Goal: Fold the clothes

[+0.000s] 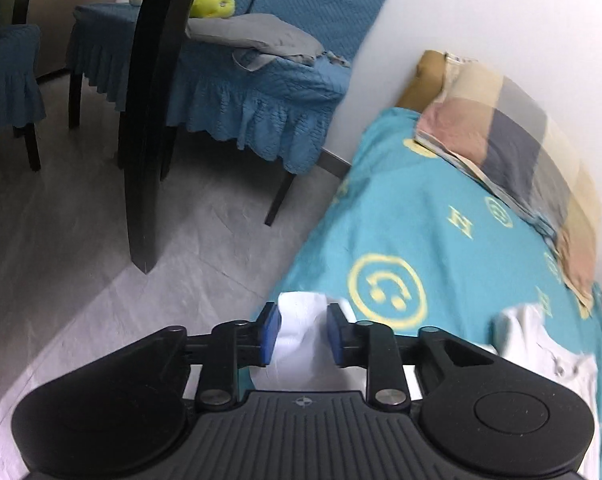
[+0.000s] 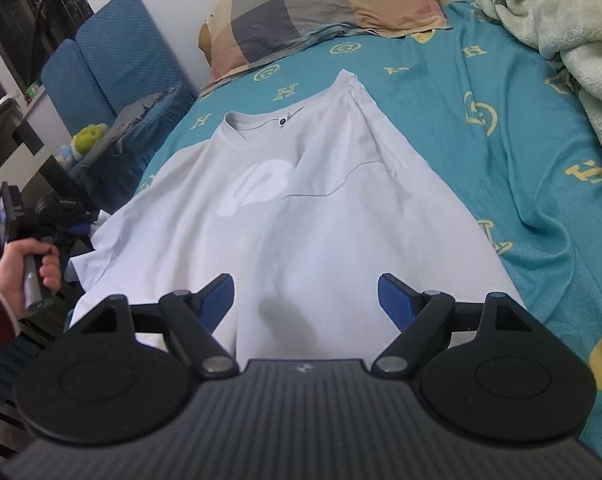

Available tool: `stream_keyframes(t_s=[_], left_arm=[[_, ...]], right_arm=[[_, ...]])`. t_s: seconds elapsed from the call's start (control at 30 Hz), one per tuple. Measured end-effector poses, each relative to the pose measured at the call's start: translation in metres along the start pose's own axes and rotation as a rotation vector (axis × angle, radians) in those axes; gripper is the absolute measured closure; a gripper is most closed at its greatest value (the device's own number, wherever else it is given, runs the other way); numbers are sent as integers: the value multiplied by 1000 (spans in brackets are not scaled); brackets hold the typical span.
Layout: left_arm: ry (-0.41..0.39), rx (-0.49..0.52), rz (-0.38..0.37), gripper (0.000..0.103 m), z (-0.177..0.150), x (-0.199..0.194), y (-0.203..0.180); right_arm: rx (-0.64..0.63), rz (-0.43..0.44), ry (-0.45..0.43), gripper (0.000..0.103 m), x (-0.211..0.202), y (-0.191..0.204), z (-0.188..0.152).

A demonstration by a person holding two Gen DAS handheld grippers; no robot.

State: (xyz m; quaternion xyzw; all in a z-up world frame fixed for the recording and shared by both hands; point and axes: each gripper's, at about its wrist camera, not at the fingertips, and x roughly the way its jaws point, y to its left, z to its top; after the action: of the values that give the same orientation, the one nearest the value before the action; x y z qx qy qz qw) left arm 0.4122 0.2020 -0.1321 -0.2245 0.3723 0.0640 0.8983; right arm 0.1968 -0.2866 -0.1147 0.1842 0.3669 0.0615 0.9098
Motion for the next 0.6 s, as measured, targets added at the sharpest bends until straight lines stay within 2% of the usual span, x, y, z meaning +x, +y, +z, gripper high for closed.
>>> stream_keyframes(t_s=[0.07, 0.13, 0.2, 0.37, 0.53, 0.6], left_arm=[[3, -4, -28, 52, -9, -22, 1], [21, 0, -55, 51, -26, -56, 6], [79, 15, -78, 48, -50, -90, 10], [288, 86, -139, 47, -123, -175, 18], [450, 44, -146, 47, -188, -235, 28], [488, 27, -117, 47, -207, -250, 32]], right_arm=[[-9, 1, -5, 22, -1, 2, -2], [-27, 4, -14, 22, -4, 6, -4], [-37, 12, -18, 22, -9, 7, -5], [-45, 36, -27, 22, -30, 6, -20], [-76, 37, -69, 22, -54, 6, -28], [-86, 35, -79, 22, -61, 4, -31]])
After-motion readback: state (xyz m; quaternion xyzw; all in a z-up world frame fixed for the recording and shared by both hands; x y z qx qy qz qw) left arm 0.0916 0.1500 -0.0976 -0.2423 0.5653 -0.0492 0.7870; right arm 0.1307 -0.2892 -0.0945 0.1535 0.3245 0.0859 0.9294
